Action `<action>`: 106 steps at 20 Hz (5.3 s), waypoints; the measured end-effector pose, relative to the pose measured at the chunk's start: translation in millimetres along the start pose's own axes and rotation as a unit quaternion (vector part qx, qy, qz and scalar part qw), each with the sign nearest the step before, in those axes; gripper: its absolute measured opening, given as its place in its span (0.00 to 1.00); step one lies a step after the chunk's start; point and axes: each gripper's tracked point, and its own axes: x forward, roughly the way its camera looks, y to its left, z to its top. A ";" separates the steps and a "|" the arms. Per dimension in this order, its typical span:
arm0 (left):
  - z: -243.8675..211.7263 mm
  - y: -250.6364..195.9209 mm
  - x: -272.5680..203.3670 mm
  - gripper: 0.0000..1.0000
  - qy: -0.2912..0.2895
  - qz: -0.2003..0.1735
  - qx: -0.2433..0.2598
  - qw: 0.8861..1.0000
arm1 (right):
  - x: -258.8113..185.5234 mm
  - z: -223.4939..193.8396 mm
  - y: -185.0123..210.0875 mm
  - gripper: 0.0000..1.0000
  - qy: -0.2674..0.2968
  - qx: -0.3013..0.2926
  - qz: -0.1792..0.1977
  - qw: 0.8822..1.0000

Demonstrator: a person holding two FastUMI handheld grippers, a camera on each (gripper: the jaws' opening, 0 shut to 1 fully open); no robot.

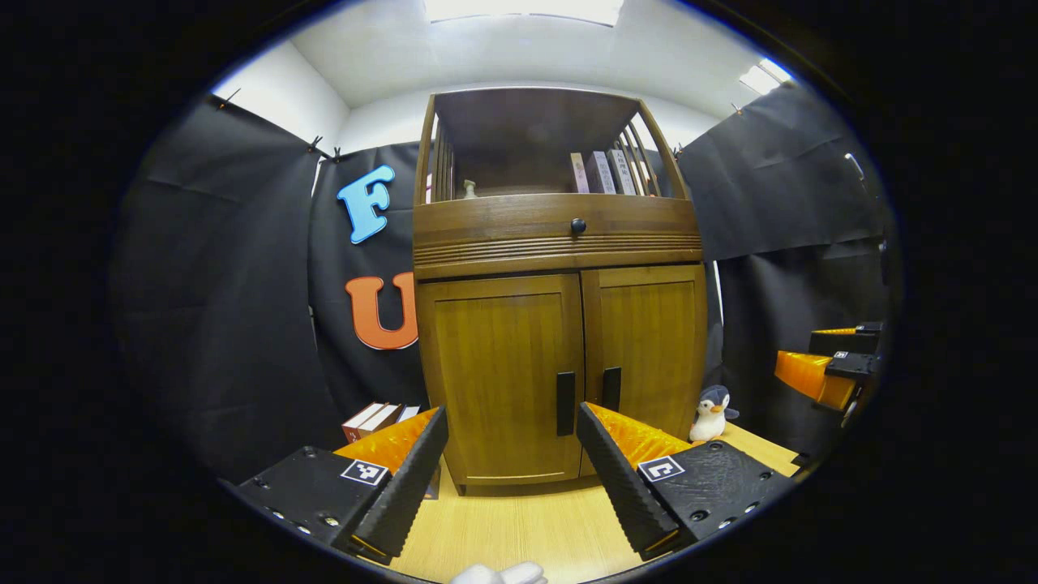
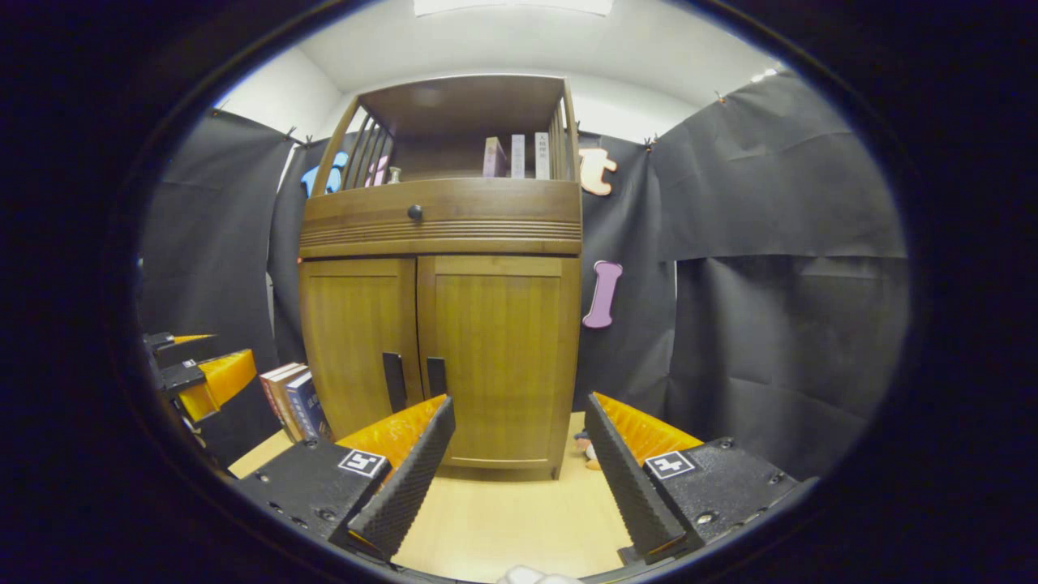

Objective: Open the right door of the double-door shoe cabinet with the right hand, and open the left door with the left hand.

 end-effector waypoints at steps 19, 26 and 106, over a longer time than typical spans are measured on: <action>11.1 33.9 -30.9 0.96 0.007 0.084 0.010 0.996 | 148.1 -46.4 65.8 1.00 0.033 -0.010 0.090 0.995; 7.8 56.6 -46.4 0.96 0.023 0.145 0.018 0.989 | 226.3 -84.0 99.1 1.00 0.074 -0.009 0.107 0.991; 6.6 -157.8 -28.8 0.96 0.028 -0.019 -0.015 0.999 | 76.9 -141.2 -132.6 0.05 0.150 0.001 0.152 0.977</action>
